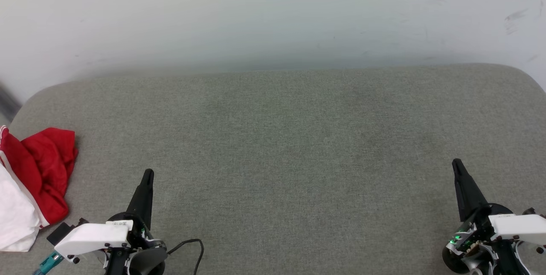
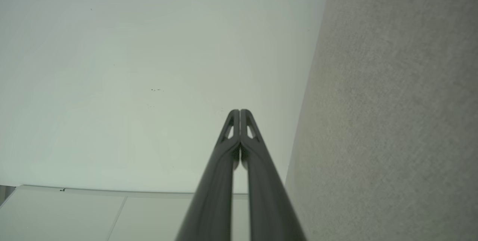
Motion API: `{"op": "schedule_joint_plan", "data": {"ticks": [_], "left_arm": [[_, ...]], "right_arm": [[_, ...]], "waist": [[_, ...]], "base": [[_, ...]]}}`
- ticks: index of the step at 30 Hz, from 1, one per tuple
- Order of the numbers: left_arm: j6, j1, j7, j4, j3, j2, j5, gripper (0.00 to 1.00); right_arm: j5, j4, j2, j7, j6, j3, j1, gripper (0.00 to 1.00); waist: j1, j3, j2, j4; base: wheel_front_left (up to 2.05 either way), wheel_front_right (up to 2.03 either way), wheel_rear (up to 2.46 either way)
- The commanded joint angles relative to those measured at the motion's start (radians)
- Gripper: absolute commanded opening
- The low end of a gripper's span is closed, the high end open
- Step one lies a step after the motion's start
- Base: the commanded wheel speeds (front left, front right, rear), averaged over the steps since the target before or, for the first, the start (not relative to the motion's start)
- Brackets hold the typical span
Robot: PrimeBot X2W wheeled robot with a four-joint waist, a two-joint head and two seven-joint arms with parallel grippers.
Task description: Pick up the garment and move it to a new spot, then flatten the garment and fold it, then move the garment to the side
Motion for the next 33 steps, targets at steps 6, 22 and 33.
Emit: {"op": "schedule_joint_plan", "data": {"ticks": [6, 22, 33], "left_arm": [[-0.002, -0.007, 0.002, 0.0, 0.001, -0.001, 0.002, 0.0], [-0.003, -0.007, 0.002, 0.0, 0.001, -0.001, 0.002, 0.0], [0.0, 0.017, -0.011, 0.005, -0.019, -0.002, -0.001, 1.0]], "right_arm": [[-0.006, 0.001, 0.003, 0.001, 0.0, -0.001, -0.011, 0.0], [-0.006, 0.001, 0.003, 0.001, 0.0, -0.001, -0.011, 0.0], [-0.006, 0.005, 0.001, -0.017, 0.0, 0.01, 0.022, 1.0]], "waist": [[0.0, 0.0, 0.0, 0.0], [0.0, 0.0, 0.0, 0.0], [0.0001, 0.0, 0.0, 0.0]], "base": [[0.0, 0.0, 0.0], [0.0, 0.0, 0.0], [0.0, 0.0, 0.0]]}}
